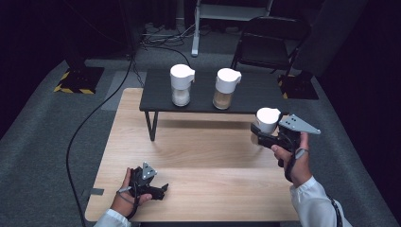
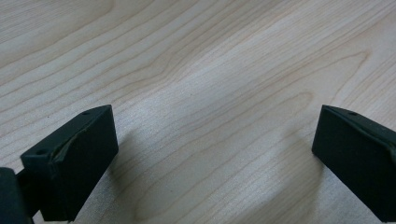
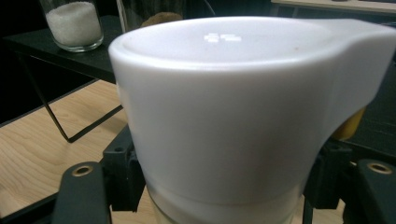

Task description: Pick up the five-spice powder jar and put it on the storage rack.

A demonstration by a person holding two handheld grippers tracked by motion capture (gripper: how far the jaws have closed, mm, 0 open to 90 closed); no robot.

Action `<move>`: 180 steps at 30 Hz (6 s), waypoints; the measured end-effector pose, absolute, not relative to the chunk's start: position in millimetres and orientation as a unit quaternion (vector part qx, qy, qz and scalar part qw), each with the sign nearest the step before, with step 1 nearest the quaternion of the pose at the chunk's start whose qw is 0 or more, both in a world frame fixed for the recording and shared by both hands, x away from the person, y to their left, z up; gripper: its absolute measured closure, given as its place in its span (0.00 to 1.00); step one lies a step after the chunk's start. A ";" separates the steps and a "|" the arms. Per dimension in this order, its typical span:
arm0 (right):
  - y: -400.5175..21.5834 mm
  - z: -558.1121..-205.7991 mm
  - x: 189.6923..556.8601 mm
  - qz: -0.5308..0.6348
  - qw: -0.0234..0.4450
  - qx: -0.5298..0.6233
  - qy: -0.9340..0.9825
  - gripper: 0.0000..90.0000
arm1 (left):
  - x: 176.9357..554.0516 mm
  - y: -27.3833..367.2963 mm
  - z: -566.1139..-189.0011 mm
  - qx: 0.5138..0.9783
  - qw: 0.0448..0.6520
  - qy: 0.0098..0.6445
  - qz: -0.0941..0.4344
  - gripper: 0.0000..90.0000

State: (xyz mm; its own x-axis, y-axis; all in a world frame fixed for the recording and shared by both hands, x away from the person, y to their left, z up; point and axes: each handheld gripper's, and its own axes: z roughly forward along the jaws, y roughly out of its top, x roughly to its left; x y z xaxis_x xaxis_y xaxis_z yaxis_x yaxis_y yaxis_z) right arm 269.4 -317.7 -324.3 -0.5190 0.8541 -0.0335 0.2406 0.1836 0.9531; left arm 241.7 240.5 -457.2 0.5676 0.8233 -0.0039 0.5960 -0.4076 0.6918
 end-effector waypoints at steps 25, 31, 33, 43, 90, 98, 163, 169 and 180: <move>-314.9 -299.0 275.6 0.513 0.320 0.394 0.692 0.33 | 241.7 240.4 -457.3 0.821 0.331 0.433 0.172 0.00; -315.9 -290.5 278.8 0.515 0.325 0.398 0.686 0.33 | 242.5 240.1 -457.2 0.821 0.331 0.432 0.171 0.00; -316.3 -287.7 279.2 0.517 0.328 0.399 0.683 0.33 | 242.7 240.1 -457.1 0.822 0.331 0.431 0.171 0.00; -316.6 -276.5 284.5 0.523 0.338 0.403 0.671 0.33 | 243.1 240.1 -457.0 0.822 0.331 0.431 0.171 0.00; -288.4 -265.9 357.4 0.537 0.348 0.427 0.638 0.33 | 244.5 239.2 -457.0 0.822 0.331 0.431 0.170 0.00; -284.9 -273.3 361.0 0.535 0.349 0.437 0.634 0.33 | 244.4 239.2 -457.2 0.822 0.332 0.431 0.170 0.00; -291.2 -298.3 373.4 0.509 0.348 0.436 0.655 0.07 | 244.1 239.6 -456.9 0.824 0.330 0.427 0.171 0.00; -287.3 -300.4 368.8 0.502 0.376 0.421 0.655 0.02 | 244.0 239.5 -457.0 0.823 0.331 0.428 0.171 0.00; -285.6 -300.8 360.5 0.496 0.395 0.392 0.667 0.00 | 244.0 239.5 -457.1 0.823 0.331 0.428 0.171 0.00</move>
